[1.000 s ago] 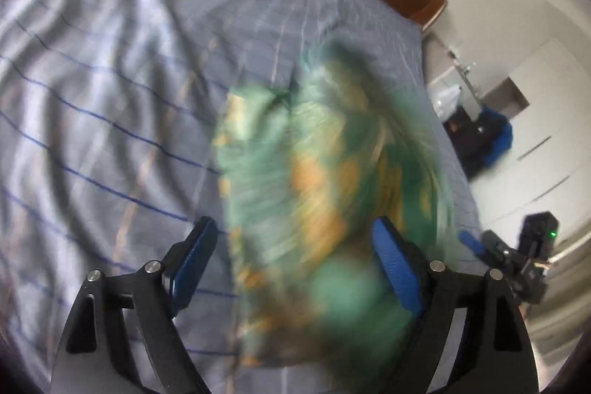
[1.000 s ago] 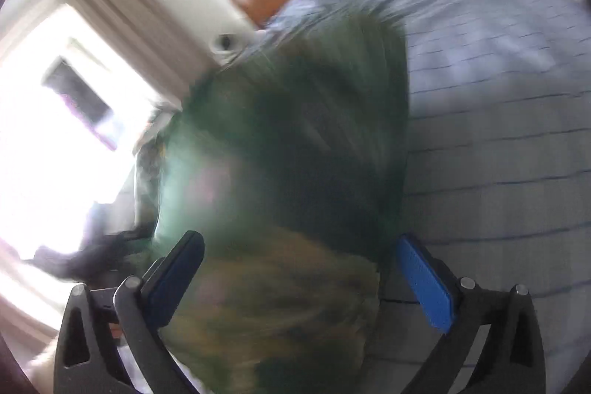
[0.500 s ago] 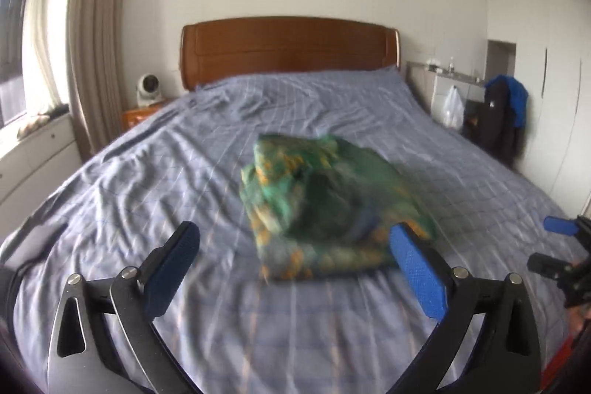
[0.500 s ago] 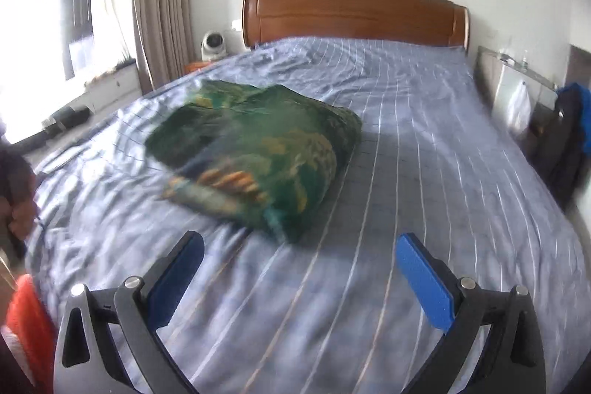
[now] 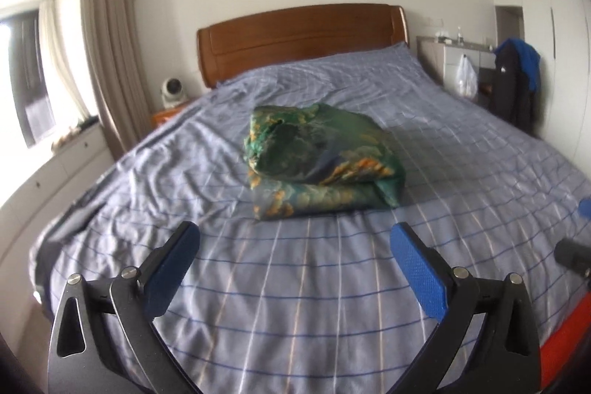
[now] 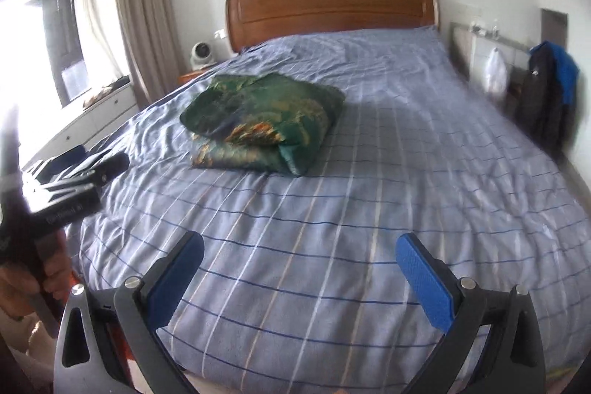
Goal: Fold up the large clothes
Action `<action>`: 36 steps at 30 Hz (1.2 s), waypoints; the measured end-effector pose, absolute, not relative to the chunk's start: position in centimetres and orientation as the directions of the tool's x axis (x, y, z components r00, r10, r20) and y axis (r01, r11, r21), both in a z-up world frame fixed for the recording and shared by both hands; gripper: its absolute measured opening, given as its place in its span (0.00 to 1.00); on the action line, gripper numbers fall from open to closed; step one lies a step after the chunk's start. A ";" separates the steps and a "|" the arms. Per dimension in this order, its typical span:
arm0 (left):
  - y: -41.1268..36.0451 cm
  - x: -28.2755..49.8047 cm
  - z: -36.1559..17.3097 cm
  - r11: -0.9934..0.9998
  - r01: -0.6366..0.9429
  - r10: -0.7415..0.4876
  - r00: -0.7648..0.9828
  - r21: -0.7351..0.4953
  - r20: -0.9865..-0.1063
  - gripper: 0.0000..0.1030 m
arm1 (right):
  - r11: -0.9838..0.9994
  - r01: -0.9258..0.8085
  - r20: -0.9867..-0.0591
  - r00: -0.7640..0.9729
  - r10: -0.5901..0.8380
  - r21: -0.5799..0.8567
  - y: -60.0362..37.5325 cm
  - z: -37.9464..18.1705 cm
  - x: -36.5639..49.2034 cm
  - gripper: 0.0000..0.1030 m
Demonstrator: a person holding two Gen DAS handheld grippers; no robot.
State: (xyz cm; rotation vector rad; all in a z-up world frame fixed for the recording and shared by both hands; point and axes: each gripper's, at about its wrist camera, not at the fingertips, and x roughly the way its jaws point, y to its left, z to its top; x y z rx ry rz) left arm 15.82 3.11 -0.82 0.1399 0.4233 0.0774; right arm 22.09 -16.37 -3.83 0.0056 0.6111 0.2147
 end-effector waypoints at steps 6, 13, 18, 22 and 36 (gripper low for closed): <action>2.6 14.0 0.3 0.991 -0.025 0.076 0.911 0.128 -0.406 1.00 | 0.987 -0.155 -0.511 0.852 0.114 -0.037 -15.5 -2.5 20.1 1.00; 2.9 14.3 0.1 0.996 0.020 0.028 0.873 0.092 -0.487 1.00 | 0.986 -0.166 -0.505 0.854 0.128 -0.029 -14.9 -2.2 19.7 1.00; 3.0 14.3 -0.4 0.997 0.042 -0.003 0.860 0.064 -0.511 1.00 | 0.983 -0.185 -0.532 0.834 0.147 -0.018 -14.1 -2.6 20.1 1.00; 2.9 13.9 0.2 0.997 0.037 0.005 0.865 0.074 -0.502 1.00 | 0.981 -0.183 -0.517 0.847 0.129 -0.056 -13.5 -2.1 20.0 1.00; 2.4 14.5 0.7 0.996 -0.032 0.074 0.791 0.080 -0.607 1.00 | 0.985 -0.163 -0.589 0.802 0.098 -0.057 -12.9 -2.4 20.9 1.00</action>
